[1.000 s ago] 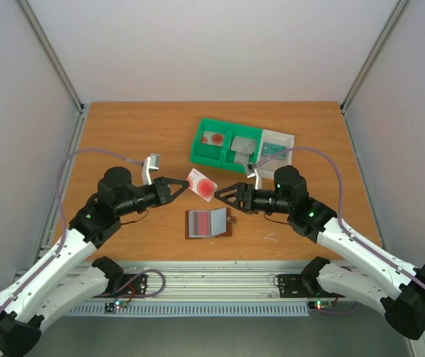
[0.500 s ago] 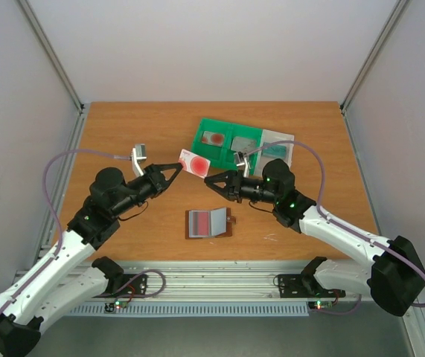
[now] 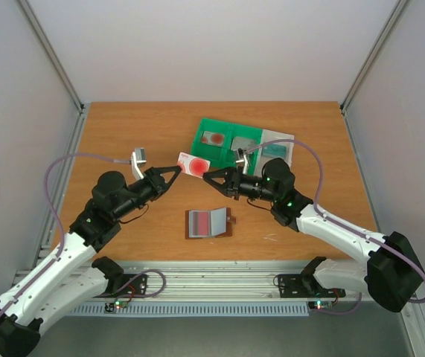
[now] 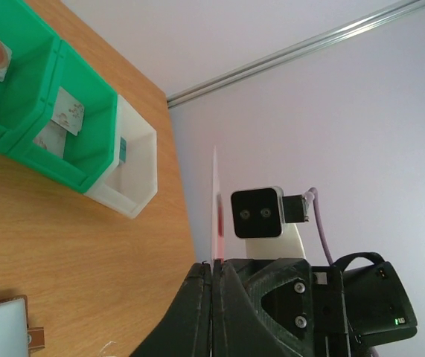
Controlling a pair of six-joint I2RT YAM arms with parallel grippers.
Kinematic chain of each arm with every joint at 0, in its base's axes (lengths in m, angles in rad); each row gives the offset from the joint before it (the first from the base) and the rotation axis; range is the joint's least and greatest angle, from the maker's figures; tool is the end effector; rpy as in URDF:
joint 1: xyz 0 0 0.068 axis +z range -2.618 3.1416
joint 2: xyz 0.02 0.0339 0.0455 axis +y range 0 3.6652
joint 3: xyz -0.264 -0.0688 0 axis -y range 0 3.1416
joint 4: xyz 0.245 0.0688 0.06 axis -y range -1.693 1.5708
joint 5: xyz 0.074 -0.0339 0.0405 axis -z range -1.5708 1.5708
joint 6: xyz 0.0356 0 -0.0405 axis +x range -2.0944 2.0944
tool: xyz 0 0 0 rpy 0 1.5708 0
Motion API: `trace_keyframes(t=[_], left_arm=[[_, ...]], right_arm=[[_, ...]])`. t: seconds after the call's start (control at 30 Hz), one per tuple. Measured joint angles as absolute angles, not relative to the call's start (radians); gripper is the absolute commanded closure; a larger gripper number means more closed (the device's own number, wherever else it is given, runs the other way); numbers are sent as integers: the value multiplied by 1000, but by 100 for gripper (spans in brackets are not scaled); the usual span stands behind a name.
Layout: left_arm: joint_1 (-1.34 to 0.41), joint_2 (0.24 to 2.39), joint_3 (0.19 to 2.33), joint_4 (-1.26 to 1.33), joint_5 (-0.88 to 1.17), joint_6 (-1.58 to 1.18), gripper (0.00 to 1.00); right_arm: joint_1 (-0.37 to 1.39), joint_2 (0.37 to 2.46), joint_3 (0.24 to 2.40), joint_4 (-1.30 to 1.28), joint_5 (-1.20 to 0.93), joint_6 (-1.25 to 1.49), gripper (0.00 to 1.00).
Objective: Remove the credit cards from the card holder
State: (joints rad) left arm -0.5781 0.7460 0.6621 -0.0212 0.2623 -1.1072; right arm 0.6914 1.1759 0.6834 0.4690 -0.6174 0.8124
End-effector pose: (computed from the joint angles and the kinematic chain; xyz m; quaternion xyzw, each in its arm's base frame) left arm 0.1483 -0.1078 0.3206 -0.1082 0.7341 -0.5597 0.3688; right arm 0.1915 0.1853 0.2918 -0.1707 0.6931 0.6134 0.3378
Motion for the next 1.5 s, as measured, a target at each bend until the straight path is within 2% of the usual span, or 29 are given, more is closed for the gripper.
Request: trace_keyframes(t=[0.07,0.23,0.3,0.4,0.57,0.9,1.27,1.5], left_arm=[[-579,740,656,-18,259,-1107,99],[-578,726,650,-14,247,-1107,97],[-578,726,650,-15,247,-1103,78],[-578,725,651,-34,252,-1079,41],[-578,710,662,-164,252,-1026,3],[-578,711,753,-479,179,-820,1],[-578,851,754,-641,196,-622,1],[-578,832,763,-706,185,-559,1]], right_arm=[[691,1187,683,484,-617,823,98],[691,1195,683,518,-617,845,99],[691,1195,683,523,-617,845,99],[691,1191,683,509,-615,836,99],[688,1174,707,376,-591,769,99],[612,1237,968,-51,-504,511,99],[503,1591,1290,-345,-383,292,99],[461,1813,1488,-436,-332,221,99]])
